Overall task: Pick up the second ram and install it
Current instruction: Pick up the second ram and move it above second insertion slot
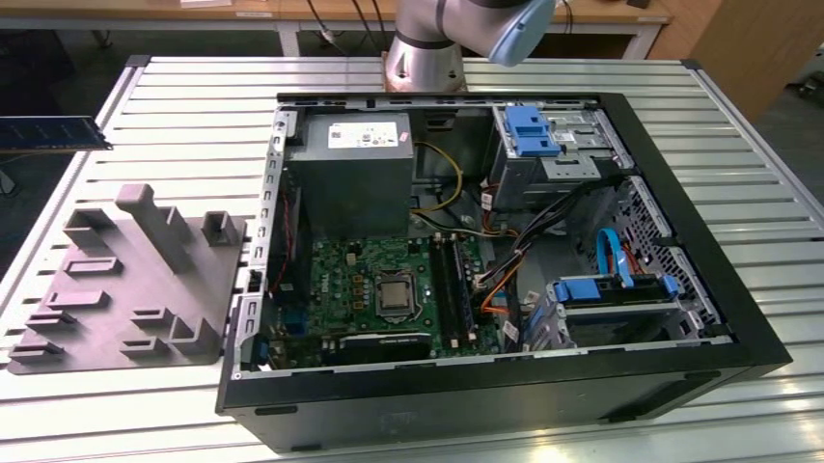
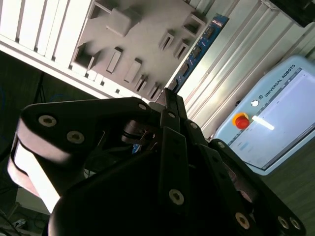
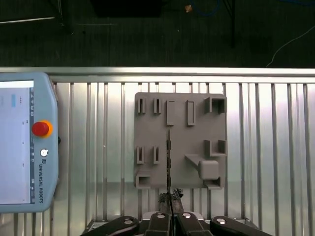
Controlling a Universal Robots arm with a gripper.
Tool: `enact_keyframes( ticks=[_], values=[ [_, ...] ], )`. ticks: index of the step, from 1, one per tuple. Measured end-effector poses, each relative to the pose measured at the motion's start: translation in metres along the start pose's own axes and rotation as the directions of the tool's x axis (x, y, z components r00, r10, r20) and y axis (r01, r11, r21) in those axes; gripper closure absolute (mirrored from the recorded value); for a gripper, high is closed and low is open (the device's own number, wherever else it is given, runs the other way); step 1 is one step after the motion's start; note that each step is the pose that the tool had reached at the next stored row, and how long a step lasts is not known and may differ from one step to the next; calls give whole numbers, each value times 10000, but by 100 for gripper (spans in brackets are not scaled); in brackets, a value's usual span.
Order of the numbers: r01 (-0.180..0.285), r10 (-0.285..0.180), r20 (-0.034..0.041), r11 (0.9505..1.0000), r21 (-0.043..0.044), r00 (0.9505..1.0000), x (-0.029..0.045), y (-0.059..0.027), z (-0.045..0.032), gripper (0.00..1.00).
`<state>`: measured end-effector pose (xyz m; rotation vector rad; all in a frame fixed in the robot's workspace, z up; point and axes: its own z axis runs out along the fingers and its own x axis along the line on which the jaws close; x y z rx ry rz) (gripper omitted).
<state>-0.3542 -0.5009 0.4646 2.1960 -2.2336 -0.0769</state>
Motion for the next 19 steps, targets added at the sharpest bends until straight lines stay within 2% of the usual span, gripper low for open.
enact_keyframes(
  ticks=[11, 14, 19],
  values=[
    [0, 0, 0, 10000, 0, 10000, -3, -148, -6, 89],
    [0, 0, 1, 10000, 0, 10000, -4, -253, -10, 89],
    [0, 0, 1, 10000, 0, 10000, -6, -370, -14, 89]
  ],
)
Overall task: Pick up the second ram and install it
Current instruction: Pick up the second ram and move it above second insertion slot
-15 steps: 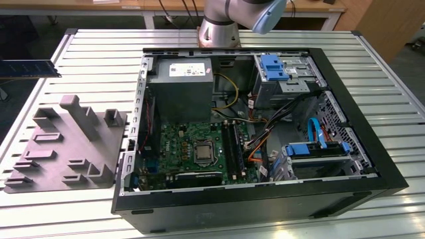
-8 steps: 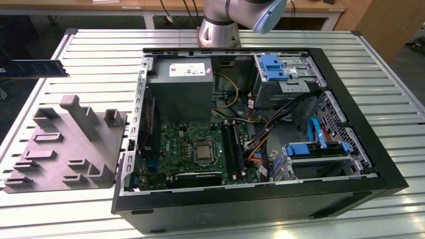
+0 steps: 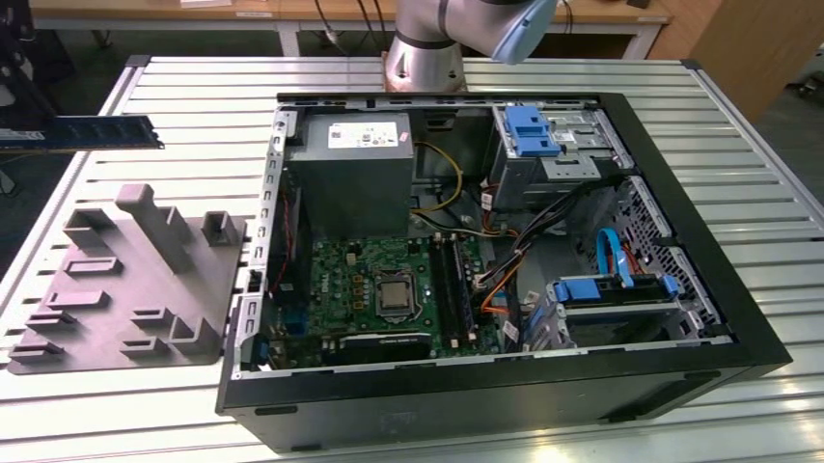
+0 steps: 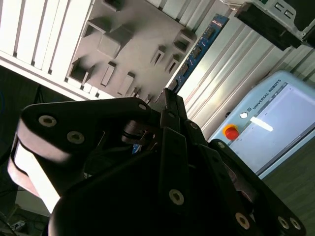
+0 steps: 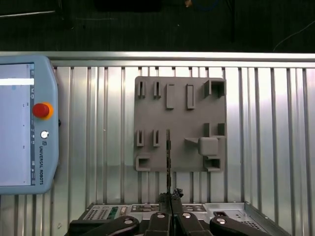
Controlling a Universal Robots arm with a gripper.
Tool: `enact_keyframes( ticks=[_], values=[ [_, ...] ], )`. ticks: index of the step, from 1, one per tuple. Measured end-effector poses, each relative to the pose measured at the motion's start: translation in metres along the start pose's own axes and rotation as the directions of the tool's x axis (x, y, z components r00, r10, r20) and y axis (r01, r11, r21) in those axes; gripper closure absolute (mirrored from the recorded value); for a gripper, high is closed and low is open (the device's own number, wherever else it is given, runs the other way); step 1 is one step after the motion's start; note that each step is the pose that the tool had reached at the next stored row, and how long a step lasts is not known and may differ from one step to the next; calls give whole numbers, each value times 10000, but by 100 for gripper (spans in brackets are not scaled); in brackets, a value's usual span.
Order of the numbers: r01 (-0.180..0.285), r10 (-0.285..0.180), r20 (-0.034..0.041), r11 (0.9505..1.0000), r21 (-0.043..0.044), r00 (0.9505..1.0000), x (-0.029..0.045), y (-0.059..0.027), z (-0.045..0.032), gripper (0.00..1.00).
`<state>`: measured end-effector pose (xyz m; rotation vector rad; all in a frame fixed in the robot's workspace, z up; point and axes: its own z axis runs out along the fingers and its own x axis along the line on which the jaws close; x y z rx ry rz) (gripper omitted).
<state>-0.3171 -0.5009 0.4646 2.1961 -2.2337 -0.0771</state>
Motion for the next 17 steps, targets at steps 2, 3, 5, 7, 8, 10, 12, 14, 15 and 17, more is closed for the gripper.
enact_keyframes(
  ticks=[2, 3, 5, 7, 8, 10, 12, 14, 15, 17],
  values=[
    [1, -1, 0, 10000, 0, 10000, -1, -47, -2, 89],
    [0, 0, -1, 10000, -1, 10000, -1, -73, -3, 89],
    [0, 0, -1, 10000, -1, 10000, -2, -126, -6, 89],
    [-1, 1, -1, 10000, 0, 10000, -3, -184, -8, 89],
    [0, 0, 0, 10000, 0, 10000, -4, -214, -9, 89],
    [0, 0, -1, 10000, 0, 10000, -5, -272, -11, 89],
    [0, 0, -1, 10000, -1, 10000, -6, -332, -12, 89],
    [0, 0, -1, 10000, 0, 10000, -7, -389, -12, 89],
    [-1, 1, 0, 10000, 0, 10000, -8, -418, -12, 89],
    [0, 0, 0, 10000, 0, 10000, -9, -476, -11, 89]
  ],
)
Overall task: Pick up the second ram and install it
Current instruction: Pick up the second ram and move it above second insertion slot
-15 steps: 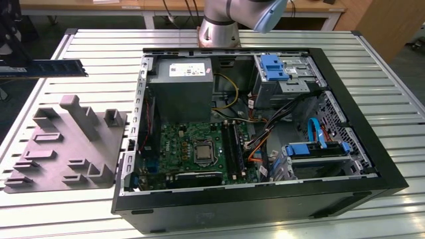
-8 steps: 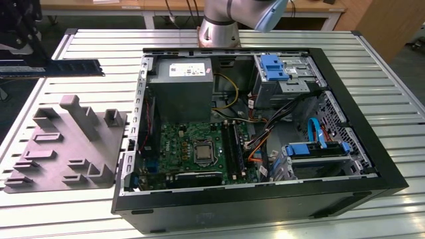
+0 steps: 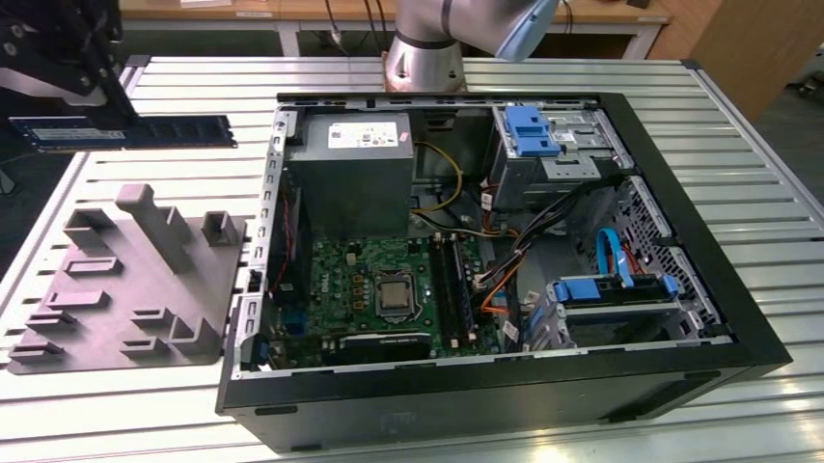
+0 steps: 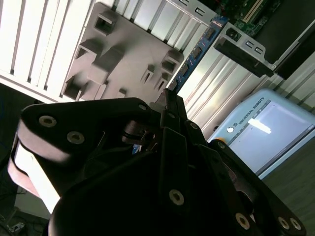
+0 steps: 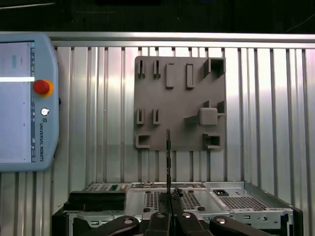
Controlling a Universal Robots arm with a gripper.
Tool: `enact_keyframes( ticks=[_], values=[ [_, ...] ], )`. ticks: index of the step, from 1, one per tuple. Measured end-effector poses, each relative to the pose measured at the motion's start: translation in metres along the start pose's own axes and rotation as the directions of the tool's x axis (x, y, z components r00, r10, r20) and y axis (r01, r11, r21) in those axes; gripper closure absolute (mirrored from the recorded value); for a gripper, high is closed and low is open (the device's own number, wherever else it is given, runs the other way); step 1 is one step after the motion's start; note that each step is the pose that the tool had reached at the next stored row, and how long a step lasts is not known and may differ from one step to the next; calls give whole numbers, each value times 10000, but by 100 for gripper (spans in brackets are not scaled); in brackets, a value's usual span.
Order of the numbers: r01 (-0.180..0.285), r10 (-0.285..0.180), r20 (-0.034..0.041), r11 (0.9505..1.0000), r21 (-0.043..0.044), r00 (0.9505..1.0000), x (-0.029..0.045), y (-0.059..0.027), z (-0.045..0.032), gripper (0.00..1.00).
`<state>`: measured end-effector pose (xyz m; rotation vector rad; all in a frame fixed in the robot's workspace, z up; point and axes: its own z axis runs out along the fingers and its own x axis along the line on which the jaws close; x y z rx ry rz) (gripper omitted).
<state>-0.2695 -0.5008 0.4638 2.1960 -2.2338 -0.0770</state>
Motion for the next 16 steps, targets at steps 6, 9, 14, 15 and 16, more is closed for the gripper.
enact_keyframes(
  ticks=[6, 9, 14, 15, 16],
  values=[
    [0, 0, 0, 10000, -1, 10000, -7, -192, 10, 89],
    [1, -1, -1, 10000, -17, 10000, -9, -330, 41, 89],
    [-1, 1, -1, 10000, -54, 10000, -15, -556, 102, 89],
    [-2, 2, -1, 10000, -60, 10000, -16, -602, 112, 89],
    [-2, 2, -2, 10000, -65, 10000, -17, -646, 121, 89]
  ],
)
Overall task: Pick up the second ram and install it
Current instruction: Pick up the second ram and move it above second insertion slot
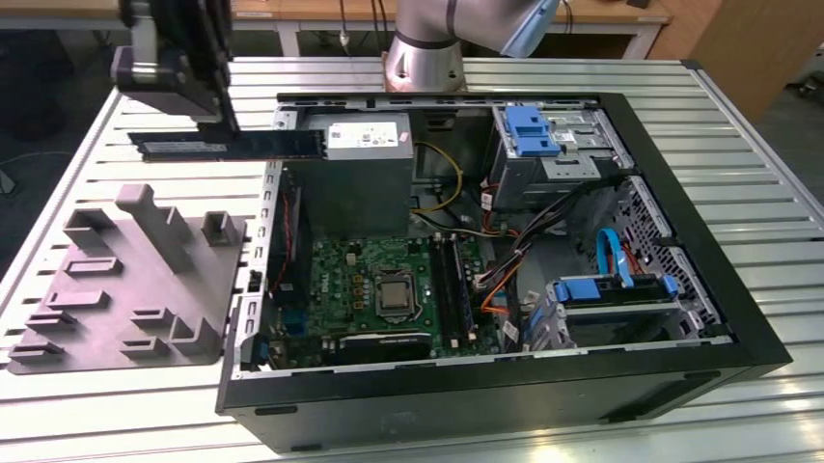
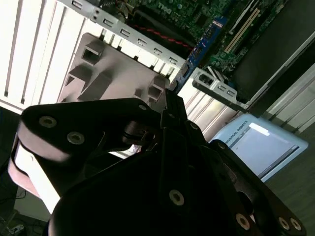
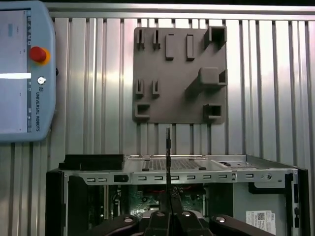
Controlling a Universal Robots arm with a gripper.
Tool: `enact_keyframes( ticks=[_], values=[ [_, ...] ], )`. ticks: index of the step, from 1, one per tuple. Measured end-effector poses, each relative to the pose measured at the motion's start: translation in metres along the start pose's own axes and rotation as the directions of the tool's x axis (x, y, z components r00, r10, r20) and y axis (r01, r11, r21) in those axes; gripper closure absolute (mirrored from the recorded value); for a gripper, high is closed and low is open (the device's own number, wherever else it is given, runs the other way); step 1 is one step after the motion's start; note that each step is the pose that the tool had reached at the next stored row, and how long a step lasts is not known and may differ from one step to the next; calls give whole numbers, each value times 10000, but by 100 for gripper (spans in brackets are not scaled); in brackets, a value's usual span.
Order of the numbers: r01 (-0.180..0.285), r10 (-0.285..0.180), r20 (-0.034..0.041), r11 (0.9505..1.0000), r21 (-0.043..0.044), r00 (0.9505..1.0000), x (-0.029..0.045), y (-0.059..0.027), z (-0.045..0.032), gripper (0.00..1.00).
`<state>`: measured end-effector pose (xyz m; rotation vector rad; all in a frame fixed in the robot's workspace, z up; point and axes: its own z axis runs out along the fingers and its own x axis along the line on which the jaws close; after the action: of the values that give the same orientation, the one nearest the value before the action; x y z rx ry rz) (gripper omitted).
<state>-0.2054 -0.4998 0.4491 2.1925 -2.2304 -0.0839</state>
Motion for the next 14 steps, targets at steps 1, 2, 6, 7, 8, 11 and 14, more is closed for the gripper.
enact_keyframes(
  ticks=[1, 2, 6, 7, 8, 11, 14],
  values=[
    [0, 0, 1, 10000, -3, 10000, -1, -45, 8, 89],
    [1, -1, 1, 10000, -6, 10000, -2, -88, 15, 89],
    [0, 0, 1, 10000, -14, 10000, -7, -253, 36, 89],
    [0, 0, 1, 10000, -16, 10000, -8, -288, 40, 89],
    [1, -1, 0, 10000, -17, 10000, -9, -323, 44, 89],
    [0, 0, -1, 10000, -22, 10000, -12, -426, 54, 89],
    [0, 0, 0, 10000, -25, 10000, -15, -526, 64, 89]
  ],
)
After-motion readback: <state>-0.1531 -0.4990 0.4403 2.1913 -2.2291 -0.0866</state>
